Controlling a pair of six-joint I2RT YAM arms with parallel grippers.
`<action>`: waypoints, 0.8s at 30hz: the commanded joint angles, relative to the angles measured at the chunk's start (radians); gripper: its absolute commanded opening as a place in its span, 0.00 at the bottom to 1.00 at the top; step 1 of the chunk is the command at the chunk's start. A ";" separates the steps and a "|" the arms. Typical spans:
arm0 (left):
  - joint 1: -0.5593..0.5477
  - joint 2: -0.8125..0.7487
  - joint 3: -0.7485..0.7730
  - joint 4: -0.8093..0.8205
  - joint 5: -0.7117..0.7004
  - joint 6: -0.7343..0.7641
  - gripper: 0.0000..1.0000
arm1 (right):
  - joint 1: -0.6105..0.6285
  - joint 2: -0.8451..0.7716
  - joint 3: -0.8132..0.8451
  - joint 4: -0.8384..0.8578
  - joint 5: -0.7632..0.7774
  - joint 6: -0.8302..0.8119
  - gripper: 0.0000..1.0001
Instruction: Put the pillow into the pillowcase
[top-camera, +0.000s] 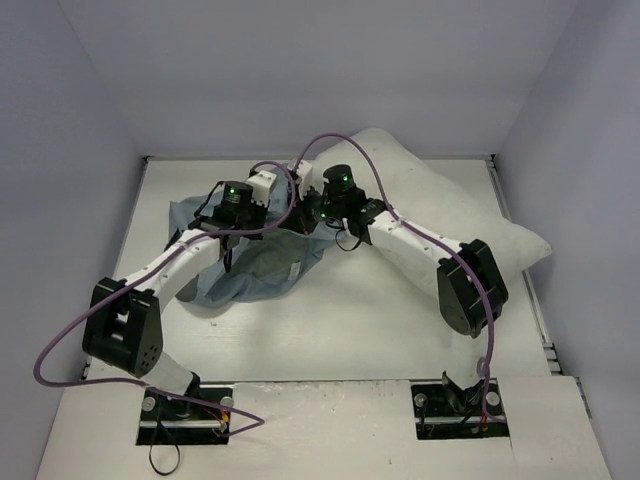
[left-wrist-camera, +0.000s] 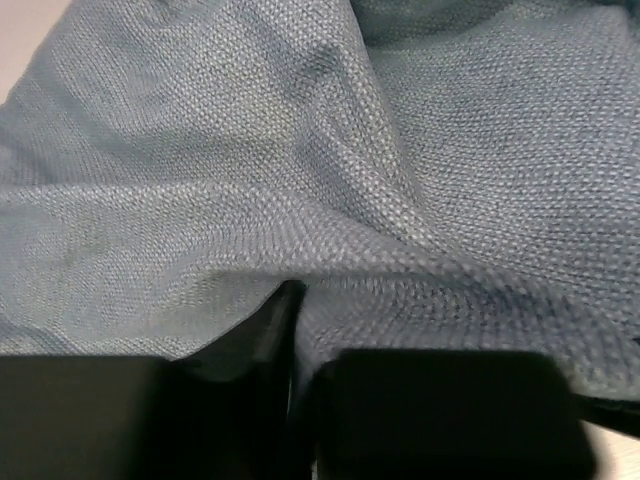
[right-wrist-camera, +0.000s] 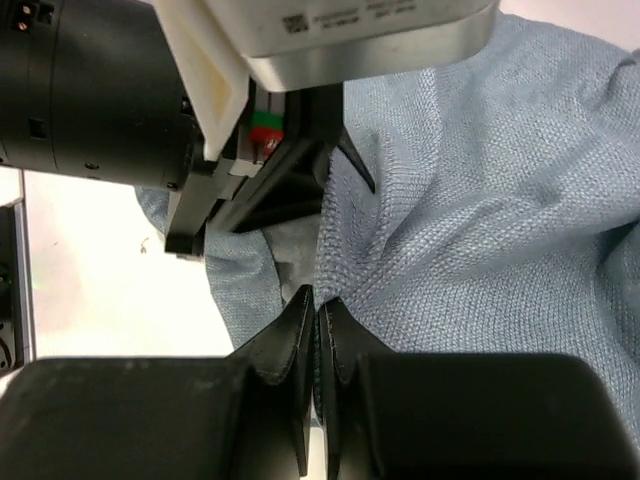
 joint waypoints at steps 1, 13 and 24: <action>-0.001 0.004 0.076 0.032 0.003 0.015 0.00 | -0.019 -0.082 -0.006 0.040 -0.039 -0.001 0.00; 0.009 0.019 0.292 -0.262 -0.042 -0.029 0.00 | -0.270 -0.217 0.032 -0.063 0.272 -0.174 0.92; 0.011 0.050 0.378 -0.376 -0.054 -0.100 0.00 | -0.391 -0.001 0.166 -0.199 0.358 -0.330 1.00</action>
